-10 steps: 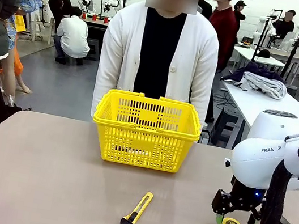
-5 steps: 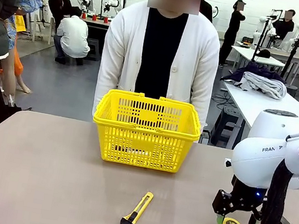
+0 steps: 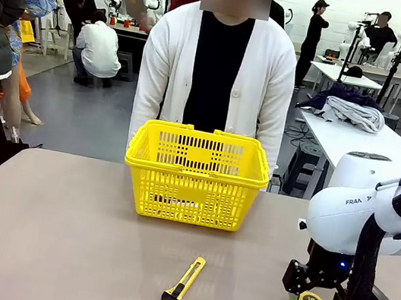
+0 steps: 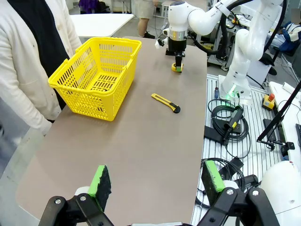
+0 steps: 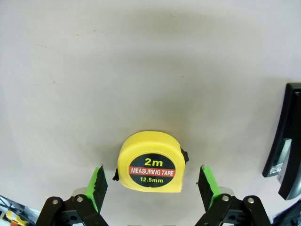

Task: Place the items the person wants into the basket.
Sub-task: Pick up the item the person points to and place it in the Market Basket.

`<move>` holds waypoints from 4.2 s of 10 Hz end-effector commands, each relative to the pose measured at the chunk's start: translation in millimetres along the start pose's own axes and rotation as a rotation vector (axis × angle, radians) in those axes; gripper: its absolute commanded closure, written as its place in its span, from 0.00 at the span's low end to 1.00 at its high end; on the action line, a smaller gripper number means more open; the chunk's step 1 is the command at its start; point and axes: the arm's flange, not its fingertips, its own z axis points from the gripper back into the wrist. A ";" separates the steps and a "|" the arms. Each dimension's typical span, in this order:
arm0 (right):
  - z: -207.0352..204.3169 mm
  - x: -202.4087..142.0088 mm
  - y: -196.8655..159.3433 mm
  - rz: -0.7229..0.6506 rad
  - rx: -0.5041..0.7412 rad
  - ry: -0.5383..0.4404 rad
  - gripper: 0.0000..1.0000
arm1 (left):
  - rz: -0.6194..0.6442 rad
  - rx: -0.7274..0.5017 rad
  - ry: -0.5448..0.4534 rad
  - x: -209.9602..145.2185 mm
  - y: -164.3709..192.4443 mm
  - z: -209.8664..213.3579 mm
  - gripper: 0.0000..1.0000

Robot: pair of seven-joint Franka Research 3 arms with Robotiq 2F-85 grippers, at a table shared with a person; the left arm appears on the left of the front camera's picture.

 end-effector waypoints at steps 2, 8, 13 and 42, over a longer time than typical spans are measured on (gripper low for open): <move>-1.8 9.2 -1.6 0.033 0.000 0.019 0.49 | -0.023 -0.003 -0.013 -0.1 0.2 1.3 0.00; 1.3 6.0 0.8 0.057 0.001 0.034 0.95 | -0.023 -0.003 -0.013 -0.1 0.2 1.3 0.00; 161.0 -35.6 -1.1 0.102 0.027 0.054 1.00 | -0.023 -0.003 -0.013 -0.1 0.2 1.3 0.00; 276.6 213.6 219.1 0.778 0.053 -0.241 0.36 | -0.023 -0.003 -0.013 -0.1 0.2 1.3 0.00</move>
